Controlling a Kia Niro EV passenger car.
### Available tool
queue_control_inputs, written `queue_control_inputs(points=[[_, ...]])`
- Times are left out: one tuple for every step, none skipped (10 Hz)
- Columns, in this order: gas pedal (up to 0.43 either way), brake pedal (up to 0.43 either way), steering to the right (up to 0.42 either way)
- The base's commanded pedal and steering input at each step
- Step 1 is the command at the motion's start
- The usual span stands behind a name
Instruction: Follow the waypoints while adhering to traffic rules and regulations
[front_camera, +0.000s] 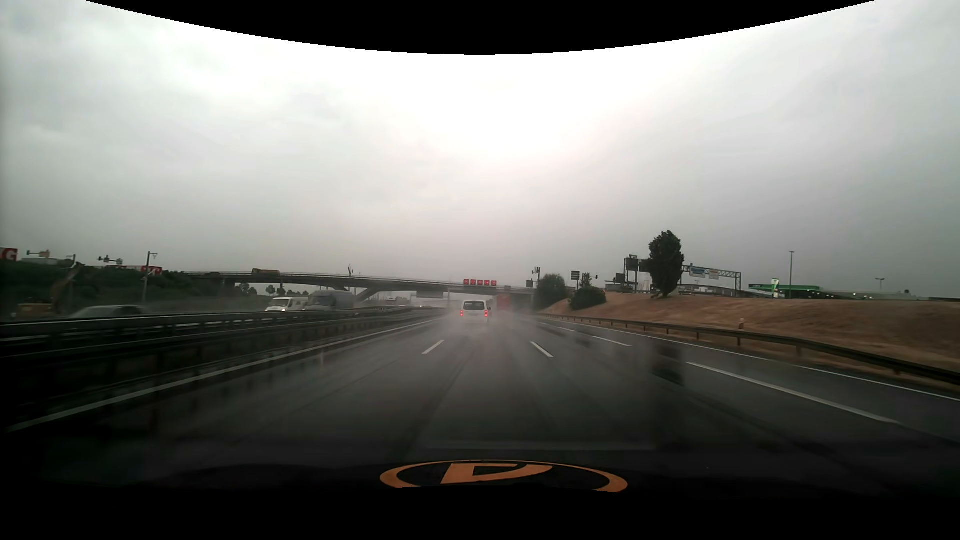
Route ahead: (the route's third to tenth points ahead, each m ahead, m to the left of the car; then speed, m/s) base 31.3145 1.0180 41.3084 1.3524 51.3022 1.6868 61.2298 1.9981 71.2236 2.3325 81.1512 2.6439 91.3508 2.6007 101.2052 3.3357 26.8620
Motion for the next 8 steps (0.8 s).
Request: queue_control_inputs(points=[[0.138, 0.0, -0.004], [0.138, 0.0, -0.004], [0.138, 0.0, -0.004], [0.138, 0.0, -0.004], [0.13, 0.0, -0.004], [0.11, 0.0, -0.004], [0.11, 0.0, -0.005], [0.11, 0.0, -0.005]])
